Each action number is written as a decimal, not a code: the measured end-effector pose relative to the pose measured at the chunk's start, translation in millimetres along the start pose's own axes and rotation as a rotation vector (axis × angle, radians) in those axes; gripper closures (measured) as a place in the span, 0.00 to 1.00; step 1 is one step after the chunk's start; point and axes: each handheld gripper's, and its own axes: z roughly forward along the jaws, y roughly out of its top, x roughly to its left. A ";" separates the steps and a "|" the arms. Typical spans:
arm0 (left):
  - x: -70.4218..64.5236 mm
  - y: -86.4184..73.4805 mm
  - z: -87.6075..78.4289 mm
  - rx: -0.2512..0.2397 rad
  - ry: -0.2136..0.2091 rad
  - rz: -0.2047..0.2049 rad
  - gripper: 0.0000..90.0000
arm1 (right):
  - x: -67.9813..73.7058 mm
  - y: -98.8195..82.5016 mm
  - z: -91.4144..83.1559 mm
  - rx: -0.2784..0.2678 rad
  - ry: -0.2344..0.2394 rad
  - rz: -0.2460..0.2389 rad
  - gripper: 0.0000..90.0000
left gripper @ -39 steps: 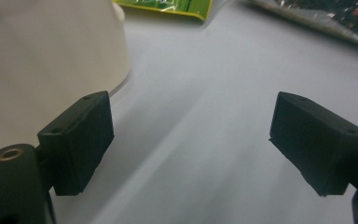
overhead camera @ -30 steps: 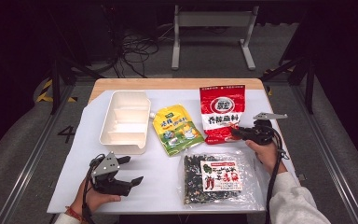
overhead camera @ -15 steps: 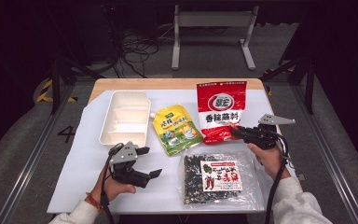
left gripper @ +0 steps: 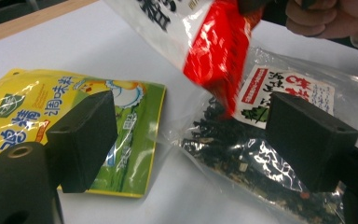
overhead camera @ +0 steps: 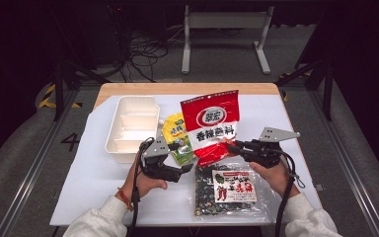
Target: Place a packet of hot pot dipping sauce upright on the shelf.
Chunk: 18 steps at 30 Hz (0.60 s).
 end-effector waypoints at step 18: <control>13.0 8.3 4.1 -0.080 -0.017 -0.047 0.39 | 28.4 -1.5 18.8 0.046 0.082 -0.110 0.84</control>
